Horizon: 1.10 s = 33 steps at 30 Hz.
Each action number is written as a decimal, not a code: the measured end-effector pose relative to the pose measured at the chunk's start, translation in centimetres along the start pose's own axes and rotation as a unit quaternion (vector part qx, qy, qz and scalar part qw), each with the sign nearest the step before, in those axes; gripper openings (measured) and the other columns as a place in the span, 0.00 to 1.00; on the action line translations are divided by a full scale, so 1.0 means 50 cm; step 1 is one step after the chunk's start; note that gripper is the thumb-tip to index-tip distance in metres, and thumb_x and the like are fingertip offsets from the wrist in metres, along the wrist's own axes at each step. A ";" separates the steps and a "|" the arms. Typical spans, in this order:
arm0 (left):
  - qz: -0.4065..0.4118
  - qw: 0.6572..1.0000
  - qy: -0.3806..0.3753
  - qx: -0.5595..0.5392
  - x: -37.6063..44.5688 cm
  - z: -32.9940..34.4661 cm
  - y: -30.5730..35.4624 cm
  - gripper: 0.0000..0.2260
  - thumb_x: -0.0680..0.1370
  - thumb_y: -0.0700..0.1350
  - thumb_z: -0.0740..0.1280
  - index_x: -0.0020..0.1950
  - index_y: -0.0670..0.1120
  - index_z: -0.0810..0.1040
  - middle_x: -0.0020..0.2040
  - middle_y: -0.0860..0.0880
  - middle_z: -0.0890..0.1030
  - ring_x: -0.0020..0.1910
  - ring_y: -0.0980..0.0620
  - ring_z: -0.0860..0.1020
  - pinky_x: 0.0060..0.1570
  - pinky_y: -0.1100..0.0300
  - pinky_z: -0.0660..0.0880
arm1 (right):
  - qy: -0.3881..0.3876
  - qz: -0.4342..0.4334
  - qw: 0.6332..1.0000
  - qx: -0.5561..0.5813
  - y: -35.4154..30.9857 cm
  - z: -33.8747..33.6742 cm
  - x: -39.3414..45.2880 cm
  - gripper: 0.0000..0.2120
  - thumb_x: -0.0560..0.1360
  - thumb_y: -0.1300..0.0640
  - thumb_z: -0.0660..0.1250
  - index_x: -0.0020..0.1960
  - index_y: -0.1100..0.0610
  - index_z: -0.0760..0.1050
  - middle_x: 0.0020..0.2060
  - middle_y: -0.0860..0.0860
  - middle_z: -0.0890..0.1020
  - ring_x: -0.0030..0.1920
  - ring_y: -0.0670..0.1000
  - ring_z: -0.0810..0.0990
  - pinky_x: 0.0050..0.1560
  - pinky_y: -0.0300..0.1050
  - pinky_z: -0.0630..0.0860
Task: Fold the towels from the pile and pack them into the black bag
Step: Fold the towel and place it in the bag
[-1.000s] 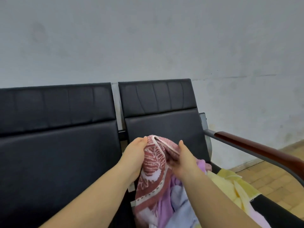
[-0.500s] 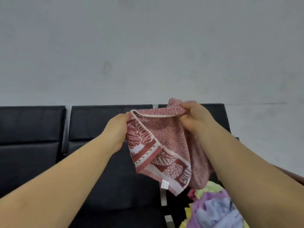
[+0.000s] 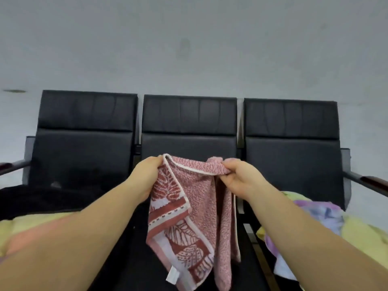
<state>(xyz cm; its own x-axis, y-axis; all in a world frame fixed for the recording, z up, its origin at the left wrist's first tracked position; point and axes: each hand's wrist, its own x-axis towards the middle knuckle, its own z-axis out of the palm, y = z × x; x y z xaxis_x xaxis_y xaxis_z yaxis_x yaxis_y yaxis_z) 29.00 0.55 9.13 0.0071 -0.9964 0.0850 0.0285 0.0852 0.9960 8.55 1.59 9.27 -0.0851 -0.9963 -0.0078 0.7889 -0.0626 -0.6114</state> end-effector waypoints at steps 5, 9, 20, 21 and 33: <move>-0.063 0.994 0.000 0.094 -0.050 -0.075 -0.205 0.16 0.83 0.50 0.56 0.44 0.43 0.76 0.43 0.41 0.79 0.45 0.42 0.79 0.52 0.50 0.73 | 0.095 0.152 0.971 -0.160 0.164 -0.205 -0.059 0.12 0.77 0.73 0.57 0.60 0.72 0.70 0.55 0.64 0.78 0.50 0.59 0.80 0.41 0.48 0.81; -0.098 0.989 -0.005 0.110 -0.091 -0.091 -0.339 0.13 0.82 0.49 0.58 0.43 0.44 0.76 0.42 0.45 0.80 0.44 0.47 0.79 0.50 0.52 0.75 | 0.156 0.196 0.926 -0.284 0.231 -0.305 -0.112 0.10 0.78 0.60 0.64 0.59 0.62 0.72 0.54 0.62 0.79 0.51 0.58 0.81 0.42 0.49 0.79; 0.011 0.943 -0.185 0.276 -0.079 -0.055 -0.439 0.06 0.75 0.58 0.67 0.42 0.58 0.78 0.52 0.56 0.81 0.52 0.60 0.78 0.56 0.61 0.73 | 0.157 -0.154 0.617 -0.756 0.201 -0.406 -0.049 0.11 0.74 0.44 0.67 0.44 0.52 0.74 0.43 0.48 0.79 0.45 0.49 0.77 0.45 0.45 0.71; 0.018 0.920 -0.218 0.324 -0.078 -0.052 -0.445 0.06 0.74 0.60 0.67 0.47 0.61 0.76 0.57 0.58 0.79 0.56 0.60 0.76 0.59 0.60 0.72 | 0.128 -0.156 0.617 -0.760 0.207 -0.410 -0.038 0.10 0.74 0.45 0.68 0.50 0.50 0.75 0.51 0.48 0.78 0.52 0.49 0.76 0.53 0.45 0.72; 0.071 0.869 -0.169 0.460 -0.087 -0.033 -0.416 0.16 0.76 0.65 0.58 0.55 0.57 0.73 0.51 0.61 0.76 0.51 0.60 0.74 0.51 0.61 0.72 | -0.148 0.109 0.645 -0.741 0.250 -0.362 -0.091 0.13 0.79 0.44 0.60 0.61 0.41 0.77 0.58 0.33 0.76 0.59 0.33 0.71 0.60 0.28 0.65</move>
<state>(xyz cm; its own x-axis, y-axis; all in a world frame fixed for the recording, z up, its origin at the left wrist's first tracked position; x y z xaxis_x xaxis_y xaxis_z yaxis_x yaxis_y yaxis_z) 30.04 3.14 -11.98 -0.3526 -0.9340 0.0576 -0.7608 0.3220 0.5635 7.80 6.37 -12.66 0.2223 -0.9535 -0.2034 -0.7060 -0.0136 -0.7081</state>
